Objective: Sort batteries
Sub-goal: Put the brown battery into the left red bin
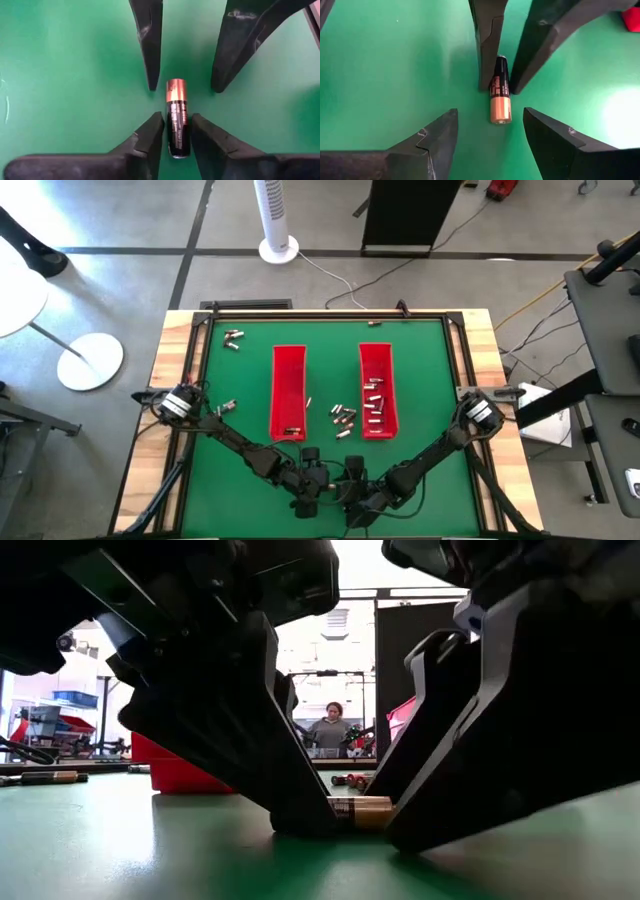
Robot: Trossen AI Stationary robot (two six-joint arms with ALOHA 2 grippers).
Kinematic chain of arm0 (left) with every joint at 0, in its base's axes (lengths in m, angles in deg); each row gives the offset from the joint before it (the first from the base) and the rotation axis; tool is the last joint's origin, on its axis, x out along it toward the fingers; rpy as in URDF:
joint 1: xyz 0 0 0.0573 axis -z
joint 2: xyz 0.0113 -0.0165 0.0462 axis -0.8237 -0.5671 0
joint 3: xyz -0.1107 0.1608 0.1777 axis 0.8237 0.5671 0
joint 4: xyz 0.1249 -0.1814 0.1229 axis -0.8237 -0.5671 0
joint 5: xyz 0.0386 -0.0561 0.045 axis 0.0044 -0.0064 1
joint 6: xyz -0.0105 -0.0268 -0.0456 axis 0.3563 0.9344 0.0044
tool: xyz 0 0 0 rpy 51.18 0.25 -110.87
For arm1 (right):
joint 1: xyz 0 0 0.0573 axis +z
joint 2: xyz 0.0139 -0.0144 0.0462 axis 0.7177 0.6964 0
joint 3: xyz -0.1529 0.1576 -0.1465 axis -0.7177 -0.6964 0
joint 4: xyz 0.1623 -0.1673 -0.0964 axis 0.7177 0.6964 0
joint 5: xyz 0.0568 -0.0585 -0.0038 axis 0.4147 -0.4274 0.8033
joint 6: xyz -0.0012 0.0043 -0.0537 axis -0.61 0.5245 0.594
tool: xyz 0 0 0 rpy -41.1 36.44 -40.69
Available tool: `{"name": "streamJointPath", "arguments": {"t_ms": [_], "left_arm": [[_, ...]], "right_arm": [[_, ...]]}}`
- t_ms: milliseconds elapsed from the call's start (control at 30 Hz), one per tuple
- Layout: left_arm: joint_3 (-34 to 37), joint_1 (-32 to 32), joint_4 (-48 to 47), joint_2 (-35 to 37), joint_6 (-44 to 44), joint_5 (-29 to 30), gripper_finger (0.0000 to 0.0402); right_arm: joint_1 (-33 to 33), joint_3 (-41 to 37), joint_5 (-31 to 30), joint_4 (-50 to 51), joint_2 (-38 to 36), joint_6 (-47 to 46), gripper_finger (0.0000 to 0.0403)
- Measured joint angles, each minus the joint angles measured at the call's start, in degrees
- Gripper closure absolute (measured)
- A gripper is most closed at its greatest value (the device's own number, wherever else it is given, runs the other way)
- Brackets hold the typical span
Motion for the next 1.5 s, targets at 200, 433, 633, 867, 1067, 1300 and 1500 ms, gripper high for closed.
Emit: {"name": "streamJointPath", "arguments": {"t_ms": [200,433,633,867,1067,1300,1500], "left_arm": [[0.0,0.0,-0.1,0.0,-0.7,-0.1,0.0285],[0.1,0.0,1.5,-0.2,-1.0,1.1,0.0282],[1.0,0.3,3.1,-0.2,-0.9,3.3,0.0282],[4.8,0.4,7.8,-0.1,-0.6,6.2,0.0286],[8.1,0.6,12.0,0.1,-1.9,7.9,0.0288],[8.6,0.6,11.8,0.0,-2.4,8.3,0.0368],[8.6,0.6,11.8,0.1,-2.3,8.9,0.0374]], "right_arm": [[-0.3,0.0,1.1,0.7,-0.3,0.2,0.0187],[0.7,-0.2,-0.3,7.2,-4.8,1.1,0.0188],[2.7,-0.4,-3.3,8.3,-6.3,0.0,0.0188],[3.8,-0.5,-4.6,8.2,-6.3,-1.2,0.0187],[4.0,-0.5,-5.4,8.1,-6.4,-1.1,0.0187],[4.0,-0.3,-5.4,8.1,-6.4,-0.9,0.0187],[4.0,0.1,-5.4,12.8,-8.1,-1.7,0.0189]]}}
